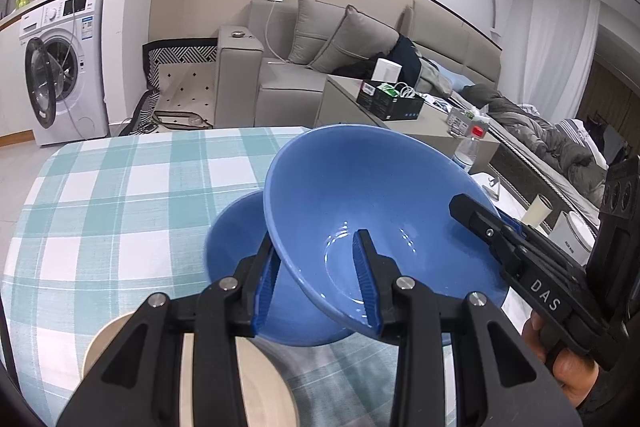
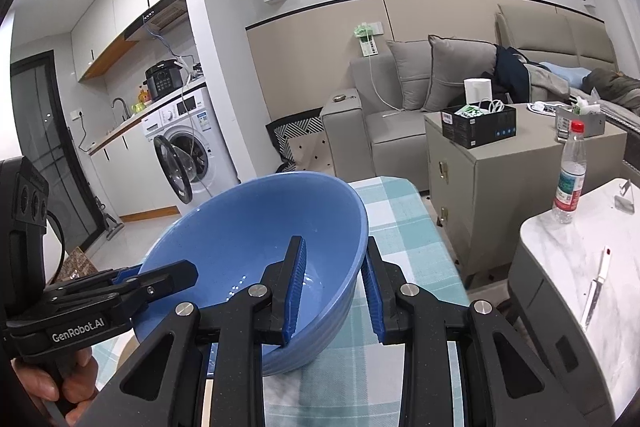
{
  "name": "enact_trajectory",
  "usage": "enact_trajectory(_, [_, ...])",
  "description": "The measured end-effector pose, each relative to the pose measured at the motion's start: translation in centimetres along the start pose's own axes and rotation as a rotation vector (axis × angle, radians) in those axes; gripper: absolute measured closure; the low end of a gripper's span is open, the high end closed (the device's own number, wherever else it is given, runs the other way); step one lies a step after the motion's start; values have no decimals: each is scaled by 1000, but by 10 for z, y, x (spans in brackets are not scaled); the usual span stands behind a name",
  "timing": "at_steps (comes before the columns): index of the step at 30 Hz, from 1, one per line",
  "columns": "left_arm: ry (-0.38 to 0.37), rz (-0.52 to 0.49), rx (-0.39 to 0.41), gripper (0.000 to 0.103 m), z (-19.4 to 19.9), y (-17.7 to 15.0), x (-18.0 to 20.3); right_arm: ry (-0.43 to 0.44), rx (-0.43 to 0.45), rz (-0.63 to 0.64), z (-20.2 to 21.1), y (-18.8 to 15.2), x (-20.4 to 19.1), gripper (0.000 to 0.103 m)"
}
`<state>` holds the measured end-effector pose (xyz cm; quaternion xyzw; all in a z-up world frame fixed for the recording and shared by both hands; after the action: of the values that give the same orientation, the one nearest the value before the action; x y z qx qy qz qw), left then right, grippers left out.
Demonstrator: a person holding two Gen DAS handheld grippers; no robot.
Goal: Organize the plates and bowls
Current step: 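Lower the held blue bowl with both tools onto the stacked bowls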
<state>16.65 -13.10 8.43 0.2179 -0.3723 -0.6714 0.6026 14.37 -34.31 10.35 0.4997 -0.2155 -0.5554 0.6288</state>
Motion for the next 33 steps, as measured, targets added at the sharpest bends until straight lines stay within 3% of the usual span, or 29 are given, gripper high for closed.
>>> enact_trajectory(15, [31,32,-16,67,-11,-4,-22,33,-27,4,-30,-12,-6,75])
enact_trajectory(33, [77,34,-61,67,-36,-16,-36,-23,-83,75,-64,-31,-13,75])
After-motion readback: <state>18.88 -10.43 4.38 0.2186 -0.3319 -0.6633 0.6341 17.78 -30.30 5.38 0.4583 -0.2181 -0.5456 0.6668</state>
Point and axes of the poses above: each gripper's, at about its wrist camera, not at the fingertips, and z roughly against the way its jaws point, x to its right, y to its top, the point moved 1 cm from there along -z, roughly the way its jaws point, and after that the axes turned 10 degrees about y, right-handed, at the moved point
